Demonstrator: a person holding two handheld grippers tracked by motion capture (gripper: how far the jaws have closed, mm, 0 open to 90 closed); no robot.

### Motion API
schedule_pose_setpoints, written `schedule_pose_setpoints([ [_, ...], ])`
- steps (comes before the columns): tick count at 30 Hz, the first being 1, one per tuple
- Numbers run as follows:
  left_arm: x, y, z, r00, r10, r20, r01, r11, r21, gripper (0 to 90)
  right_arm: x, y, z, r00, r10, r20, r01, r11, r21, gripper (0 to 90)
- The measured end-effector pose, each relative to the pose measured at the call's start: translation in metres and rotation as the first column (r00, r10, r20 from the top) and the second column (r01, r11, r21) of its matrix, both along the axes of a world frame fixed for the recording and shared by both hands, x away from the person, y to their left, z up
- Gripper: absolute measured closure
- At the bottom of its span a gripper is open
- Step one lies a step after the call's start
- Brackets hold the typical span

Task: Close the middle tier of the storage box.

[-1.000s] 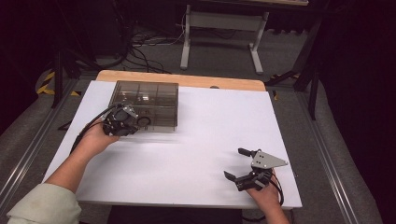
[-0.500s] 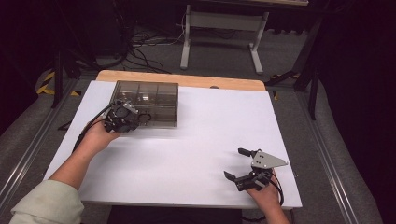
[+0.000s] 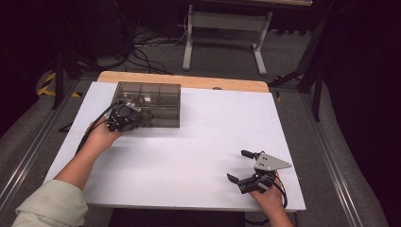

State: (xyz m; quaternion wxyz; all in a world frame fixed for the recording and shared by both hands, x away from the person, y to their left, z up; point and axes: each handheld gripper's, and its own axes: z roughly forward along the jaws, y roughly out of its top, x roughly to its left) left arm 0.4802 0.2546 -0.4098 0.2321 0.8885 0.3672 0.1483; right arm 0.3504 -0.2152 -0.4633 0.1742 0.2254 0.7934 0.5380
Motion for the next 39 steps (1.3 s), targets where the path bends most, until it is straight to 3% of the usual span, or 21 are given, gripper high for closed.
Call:
schedule_pose_setpoints([
  [14, 0.006, 0.0, -0.002, 0.9994, 0.022, 0.028, -0.022, 0.9997, -0.009, 89.7, 0.0, 0.0, 0.0, 1.0, 0.001, 0.0, -0.001, 1.0, 0.0, 0.0],
  [19, 0.007, 0.001, -0.001, 0.9995, 0.027, 0.017, -0.027, 0.9995, -0.017, 89.7, 0.0, 0.0, 0.0, 1.0, 0.0, 0.0, 0.0, 1.0, -0.002, 0.0],
  [23, 0.004, -0.001, -0.001, 0.9989, 0.038, 0.029, -0.038, 0.9993, 0.002, 89.7, 0.0, 0.0, 0.0, 1.0, -0.001, 0.001, 0.001, 1.0, -0.002, 0.0],
  [28, 0.0, 0.001, 0.004, 0.9997, 0.019, 0.016, -0.018, 0.9997, -0.014, 88.6, 0.0, 0.0, 0.0, 1.0, 0.0, 0.0, 0.0, 1.0, -0.003, 0.0],
  [39, -0.013, -0.002, 0.014, 0.9988, -0.012, 0.048, 0.014, 0.9994, -0.032, 85.2, 0.0, 0.0, 0.0, 1.0, -0.001, 0.001, 0.001, 1.0, -0.003, 0.0],
])
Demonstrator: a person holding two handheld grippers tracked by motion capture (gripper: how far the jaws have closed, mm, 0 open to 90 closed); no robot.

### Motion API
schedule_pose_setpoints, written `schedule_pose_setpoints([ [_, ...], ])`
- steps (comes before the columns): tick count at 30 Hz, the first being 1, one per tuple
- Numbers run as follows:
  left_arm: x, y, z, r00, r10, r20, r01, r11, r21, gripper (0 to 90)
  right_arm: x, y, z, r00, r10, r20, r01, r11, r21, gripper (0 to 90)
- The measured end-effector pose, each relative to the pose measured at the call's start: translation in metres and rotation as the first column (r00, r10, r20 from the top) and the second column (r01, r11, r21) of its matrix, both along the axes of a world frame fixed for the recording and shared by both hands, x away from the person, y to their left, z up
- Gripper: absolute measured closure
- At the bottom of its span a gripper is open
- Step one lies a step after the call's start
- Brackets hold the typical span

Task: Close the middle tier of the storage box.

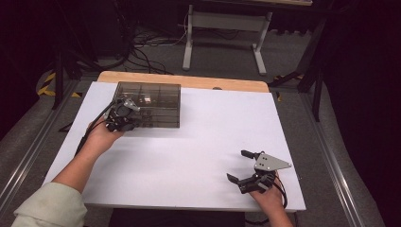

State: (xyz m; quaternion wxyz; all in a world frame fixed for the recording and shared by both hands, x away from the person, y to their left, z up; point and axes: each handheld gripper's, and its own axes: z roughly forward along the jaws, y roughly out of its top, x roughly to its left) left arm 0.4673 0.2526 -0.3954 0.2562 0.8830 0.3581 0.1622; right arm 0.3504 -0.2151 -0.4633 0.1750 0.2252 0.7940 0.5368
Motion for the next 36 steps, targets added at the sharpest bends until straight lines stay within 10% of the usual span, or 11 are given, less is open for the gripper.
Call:
schedule_pose_setpoints([
  [20, -0.025, 0.0, 0.021, 0.9985, -0.054, 0.012, 0.055, 0.9937, -0.097, 67.5, 0.001, 0.0, 0.0, 1.0, 0.005, 0.0, -0.005, 1.0, 0.003, 0.0],
  [36, -0.065, 0.014, 0.022, 0.989, -0.108, 0.101, 0.132, 0.9535, -0.271, 36.7, 0.0, 0.0, 0.0, 1.0, 0.0, 0.0, 0.0, 1.0, 0.001, 0.0],
])
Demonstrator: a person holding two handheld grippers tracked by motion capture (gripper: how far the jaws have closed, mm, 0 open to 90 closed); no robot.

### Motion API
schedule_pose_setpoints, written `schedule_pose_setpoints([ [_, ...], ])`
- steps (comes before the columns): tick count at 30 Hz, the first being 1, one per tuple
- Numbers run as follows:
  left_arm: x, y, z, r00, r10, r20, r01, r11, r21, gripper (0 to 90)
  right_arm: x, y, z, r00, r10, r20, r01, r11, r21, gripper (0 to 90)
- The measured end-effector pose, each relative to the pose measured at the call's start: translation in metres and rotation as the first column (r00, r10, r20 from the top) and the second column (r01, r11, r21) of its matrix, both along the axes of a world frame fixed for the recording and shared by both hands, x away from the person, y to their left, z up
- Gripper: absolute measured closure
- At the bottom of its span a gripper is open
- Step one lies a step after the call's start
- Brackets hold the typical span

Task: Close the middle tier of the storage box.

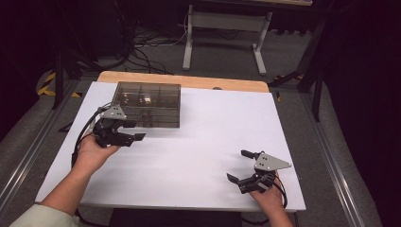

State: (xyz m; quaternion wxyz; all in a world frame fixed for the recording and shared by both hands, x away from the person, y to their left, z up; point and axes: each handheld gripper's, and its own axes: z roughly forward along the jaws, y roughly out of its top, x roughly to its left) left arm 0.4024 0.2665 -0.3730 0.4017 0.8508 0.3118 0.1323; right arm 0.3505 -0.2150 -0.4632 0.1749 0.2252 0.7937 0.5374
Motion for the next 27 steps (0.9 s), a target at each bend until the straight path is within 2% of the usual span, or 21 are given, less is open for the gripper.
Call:
schedule_pose_setpoints([
  [2, -0.006, 0.002, -0.003, 1.0, -0.009, 0.0, 0.009, 0.9995, -0.031, 34.0, 0.0, 0.0, 0.0, 1.0, 0.0, 0.0, 0.0, 1.0, 0.0, 0.0],
  [7, -0.015, 0.008, -0.011, 0.9993, -0.029, 0.025, 0.03, 0.9984, -0.048, 20.5, 0.0, 0.0, 0.0, 1.0, 0.0, -0.003, 0.0, 1.0, 0.003, 0.0],
  [10, -0.021, 0.011, -0.017, 0.9995, -0.03, 0.008, 0.031, 0.9967, -0.075, 13.4, 0.0, 0.0, 0.0, 1.0, -0.001, -0.003, 0.001, 1.0, 0.003, 0.0],
  [15, -0.033, 0.015, -0.027, 0.9972, -0.027, 0.069, 0.035, 0.9932, -0.111, 4.6, 0.0, 0.0, 0.0, 1.0, -0.001, -0.005, 0.001, 1.0, 0.004, 0.0],
  [18, -0.039, 0.017, -0.032, 0.9953, -0.031, 0.092, 0.043, 0.9904, -0.131, 0.9, 0.0, 0.0, 0.0, 1.0, 0.0, -0.002, 0.0, 1.0, 0.003, 0.0],
  [21, -0.045, 0.02, -0.037, 0.9929, -0.023, 0.117, 0.042, 0.986, -0.161, 0.3, 0.0, 0.0, 0.0, 1.0, 0.0, -0.001, 0.0, 1.0, 0.004, 0.0],
  [24, -0.051, 0.025, -0.041, 0.9861, -0.008, 0.166, 0.04, 0.9812, -0.189, 0.3, 0.0, 0.0, 0.0, 1.0, 0.0, -0.001, 0.0, 1.0, 0.004, 0.0],
  [27, -0.055, 0.029, -0.047, 0.9848, -0.003, 0.174, 0.037, 0.9799, -0.196, 0.3, 0.0, 0.0, 0.0, 1.0, 0.001, -0.001, -0.001, 1.0, 0.004, 0.0],
])
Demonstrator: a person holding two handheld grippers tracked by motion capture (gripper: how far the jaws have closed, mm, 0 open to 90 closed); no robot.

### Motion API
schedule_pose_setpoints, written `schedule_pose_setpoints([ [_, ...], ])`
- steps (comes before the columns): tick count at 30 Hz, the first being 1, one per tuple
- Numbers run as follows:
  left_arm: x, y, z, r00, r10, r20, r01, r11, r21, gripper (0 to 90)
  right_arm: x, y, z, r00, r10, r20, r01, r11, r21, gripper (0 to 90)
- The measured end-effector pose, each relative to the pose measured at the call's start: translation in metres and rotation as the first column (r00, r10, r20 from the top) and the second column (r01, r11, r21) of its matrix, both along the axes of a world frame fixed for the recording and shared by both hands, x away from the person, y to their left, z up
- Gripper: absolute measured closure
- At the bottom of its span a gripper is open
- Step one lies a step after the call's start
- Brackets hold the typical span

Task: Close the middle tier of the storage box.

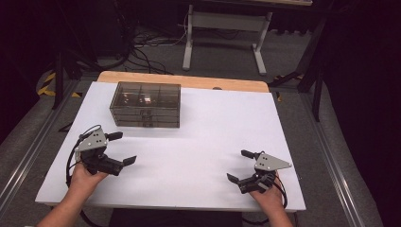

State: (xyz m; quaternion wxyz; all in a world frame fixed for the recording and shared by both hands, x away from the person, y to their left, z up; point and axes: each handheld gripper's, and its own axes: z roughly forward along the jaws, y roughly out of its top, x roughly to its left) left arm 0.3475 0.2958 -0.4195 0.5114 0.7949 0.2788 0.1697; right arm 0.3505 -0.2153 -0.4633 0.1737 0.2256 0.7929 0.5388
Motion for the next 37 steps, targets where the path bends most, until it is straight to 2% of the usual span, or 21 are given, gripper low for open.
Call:
schedule_pose_setpoints([
  [4, -0.004, 0.005, -0.009, 0.9998, -0.003, -0.02, 0.002, 0.9999, -0.017, 0.3, 0.0, 0.0, 0.0, 1.0, 0.0, 0.0, 0.0, 1.0, 0.0, 0.0],
  [9, -0.005, 0.018, -0.023, 0.999, 0.019, -0.04, -0.022, 0.9968, -0.077, 0.3, 0.0, 0.0, 0.0, 1.0, 0.0, -0.001, 0.0, 1.0, 0.0, 0.0],
  [12, -0.008, 0.024, -0.029, 0.9988, 0.043, -0.022, -0.044, 0.9977, -0.05, 0.3, 0.0, 0.0, 0.0, 1.0, 0.0, -0.004, 0.0, 1.0, 0.001, 0.0],
  [15, -0.01, 0.029, -0.037, 0.9983, 0.057, -0.007, -0.058, 0.997, -0.052, 0.3, 0.0, 0.0, 0.0, 1.0, 0.0, -0.004, 0.0, 1.0, 0.001, 0.0],
  [17, -0.008, 0.03, -0.04, 0.9982, 0.058, -0.015, -0.059, 0.9973, -0.043, 0.3, 0.0, 0.0, 0.0, 1.0, 0.001, 0.0, -0.001, 1.0, 0.0, 0.0],
  [19, -0.008, 0.03, -0.041, 0.9981, 0.059, -0.017, -0.06, 0.9968, -0.053, 0.3, 0.0, 0.0, 0.0, 1.0, 0.0, 0.001, 0.0, 1.0, -0.003, 0.0],
  [26, -0.007, 0.032, -0.041, 0.9981, 0.059, -0.015, -0.06, 0.9971, -0.046, 0.3, 0.0, 0.0, 0.0, 1.0, 0.003, 0.003, -0.003, 1.0, -0.003, 0.0],
  [31, -0.008, 0.027, -0.041, 0.9986, 0.053, 0.003, -0.053, 0.9985, -0.015, 0.3, 0.0, 0.0, 0.0, 1.0, 0.002, 0.001, -0.002, 1.0, -0.003, 0.0],
  [37, -0.008, 0.029, -0.041, 0.9983, 0.058, 0.003, -0.058, 0.9979, -0.027, 0.3, 0.0, 0.001, 0.0, 1.0, 0.002, 0.002, -0.002, 1.0, -0.004, 0.0],
])
